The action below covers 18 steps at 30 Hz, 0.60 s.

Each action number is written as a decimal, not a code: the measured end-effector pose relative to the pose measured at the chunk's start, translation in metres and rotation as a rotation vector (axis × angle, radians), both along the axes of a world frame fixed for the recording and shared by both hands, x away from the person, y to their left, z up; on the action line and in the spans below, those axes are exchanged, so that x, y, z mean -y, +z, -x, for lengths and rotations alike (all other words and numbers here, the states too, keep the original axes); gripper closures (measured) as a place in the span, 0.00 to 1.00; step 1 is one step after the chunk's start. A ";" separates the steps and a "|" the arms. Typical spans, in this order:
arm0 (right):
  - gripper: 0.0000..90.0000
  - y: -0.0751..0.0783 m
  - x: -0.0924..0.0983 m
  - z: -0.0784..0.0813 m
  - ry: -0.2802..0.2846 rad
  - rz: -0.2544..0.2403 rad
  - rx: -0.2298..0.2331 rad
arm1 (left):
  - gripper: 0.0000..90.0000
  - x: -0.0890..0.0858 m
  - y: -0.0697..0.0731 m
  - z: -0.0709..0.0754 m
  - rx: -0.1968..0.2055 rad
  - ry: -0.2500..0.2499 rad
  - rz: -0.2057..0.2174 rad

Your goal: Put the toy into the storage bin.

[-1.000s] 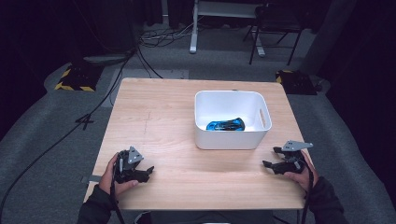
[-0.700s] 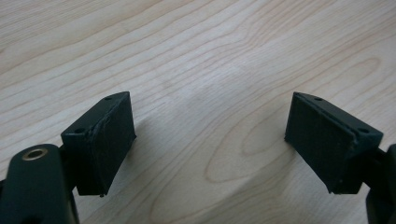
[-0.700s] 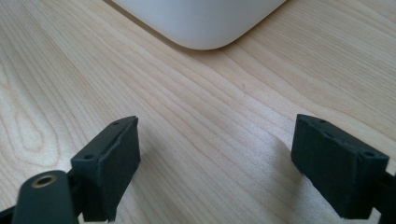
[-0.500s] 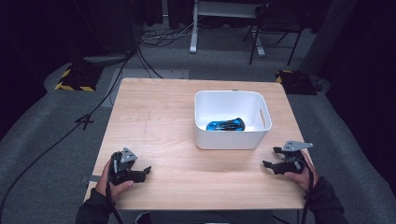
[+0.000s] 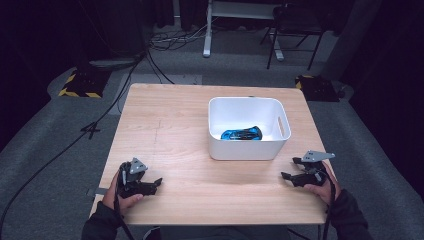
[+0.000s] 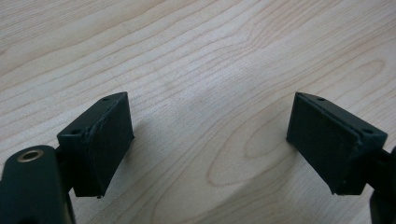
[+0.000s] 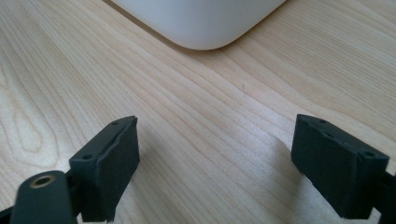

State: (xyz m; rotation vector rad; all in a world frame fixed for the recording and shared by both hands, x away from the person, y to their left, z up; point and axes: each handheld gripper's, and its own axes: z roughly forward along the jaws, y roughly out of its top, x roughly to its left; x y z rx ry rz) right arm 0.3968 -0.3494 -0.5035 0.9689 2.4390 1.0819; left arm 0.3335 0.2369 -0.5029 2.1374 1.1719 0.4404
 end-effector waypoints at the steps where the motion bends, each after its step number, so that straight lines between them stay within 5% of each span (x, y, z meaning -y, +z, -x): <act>1: 0.17 0.000 0.000 0.000 0.000 0.000 0.000 | 0.16 0.000 0.000 0.000 -0.001 0.003 -0.002; 18: 0.17 0.000 0.000 0.000 0.003 0.000 0.000 | 0.16 0.000 0.000 0.000 0.000 0.005 -0.004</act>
